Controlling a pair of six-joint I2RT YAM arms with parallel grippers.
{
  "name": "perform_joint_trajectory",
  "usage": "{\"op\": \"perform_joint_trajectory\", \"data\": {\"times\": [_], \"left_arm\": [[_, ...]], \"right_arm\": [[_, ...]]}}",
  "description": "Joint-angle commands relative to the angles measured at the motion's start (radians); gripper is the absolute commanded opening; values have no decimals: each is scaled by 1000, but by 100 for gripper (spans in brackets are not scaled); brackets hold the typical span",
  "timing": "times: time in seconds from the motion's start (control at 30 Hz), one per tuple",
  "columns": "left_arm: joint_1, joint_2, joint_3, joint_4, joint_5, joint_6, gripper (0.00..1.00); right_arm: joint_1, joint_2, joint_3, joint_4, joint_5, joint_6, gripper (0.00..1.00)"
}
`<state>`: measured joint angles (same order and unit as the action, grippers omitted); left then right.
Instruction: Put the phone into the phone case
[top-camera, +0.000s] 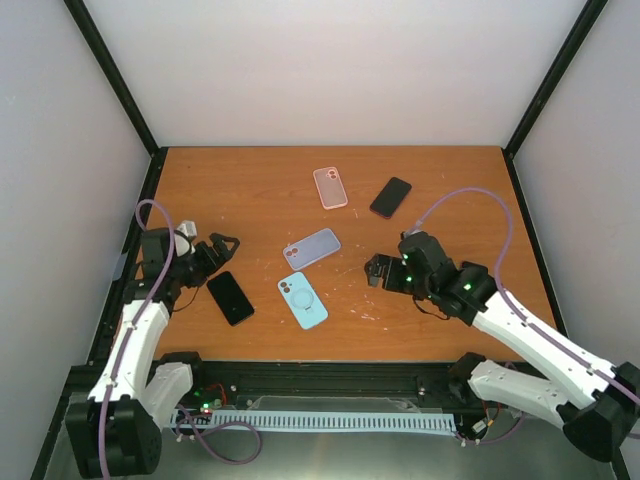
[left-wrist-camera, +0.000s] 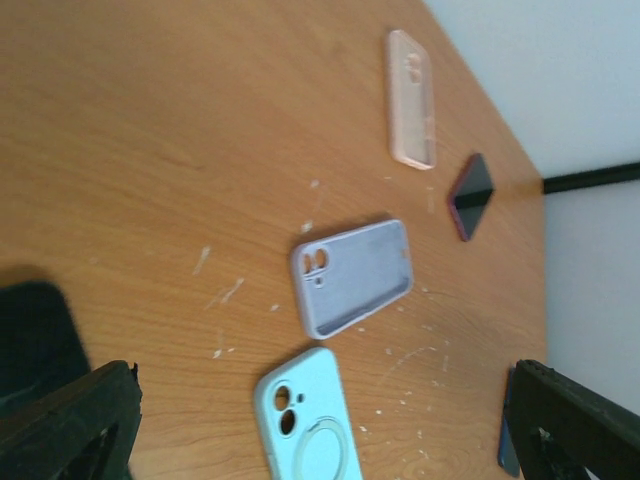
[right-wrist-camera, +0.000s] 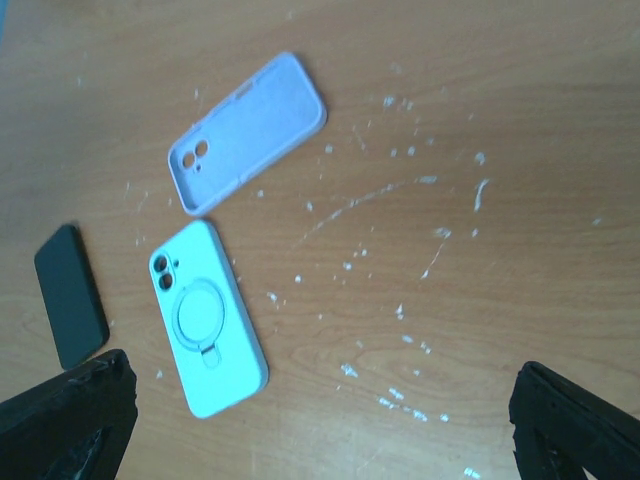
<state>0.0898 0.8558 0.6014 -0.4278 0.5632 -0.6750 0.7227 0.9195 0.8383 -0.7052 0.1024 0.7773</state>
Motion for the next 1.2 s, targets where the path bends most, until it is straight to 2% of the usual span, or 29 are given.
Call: {"op": "perform_joint_trajectory", "data": {"times": [0.0, 0.13, 0.23, 0.37, 0.5, 0.77, 1.0, 1.17], "left_arm": [[9, 49, -21, -31, -119, -96, 100], [10, 77, -46, -32, -160, -132, 100], [10, 75, -63, -24, -176, -161, 99], [11, 57, -81, -4, -164, -183, 99], [11, 40, -83, -14, -168, -197, 99], [11, 18, -83, -22, -129, -175, 99], [11, 17, -99, 9, -54, -159, 99], [10, 19, -116, 54, 23, -149, 95]], "right_arm": [[8, 68, -34, 62, -120, 19, 100], [70, 164, -43, 120, -131, -14, 89], [148, 300, 2, 129, -82, -32, 84], [280, 487, 126, 120, 34, -79, 85], [348, 659, 222, 154, 65, -143, 89], [397, 890, 352, 177, 45, -247, 89], [403, 971, 378, 188, 4, -273, 90], [406, 1015, 379, 178, 17, -280, 90]]}}
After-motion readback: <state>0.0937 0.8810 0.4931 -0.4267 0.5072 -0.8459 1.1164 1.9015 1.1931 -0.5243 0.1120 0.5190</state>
